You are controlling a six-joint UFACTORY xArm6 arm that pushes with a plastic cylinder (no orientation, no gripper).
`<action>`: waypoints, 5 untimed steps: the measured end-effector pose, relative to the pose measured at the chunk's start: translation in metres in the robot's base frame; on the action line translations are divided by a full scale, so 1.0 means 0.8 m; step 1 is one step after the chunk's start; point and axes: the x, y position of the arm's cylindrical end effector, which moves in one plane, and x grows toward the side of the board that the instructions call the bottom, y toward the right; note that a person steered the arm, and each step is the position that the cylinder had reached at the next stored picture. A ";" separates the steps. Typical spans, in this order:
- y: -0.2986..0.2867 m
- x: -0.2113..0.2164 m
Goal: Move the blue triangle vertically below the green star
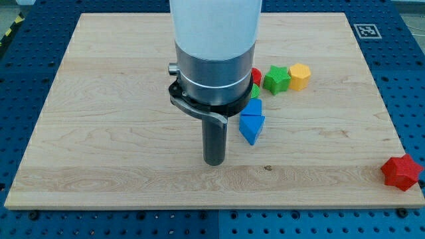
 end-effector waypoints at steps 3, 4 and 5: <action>-0.003 -0.015; 0.002 -0.055; 0.042 -0.065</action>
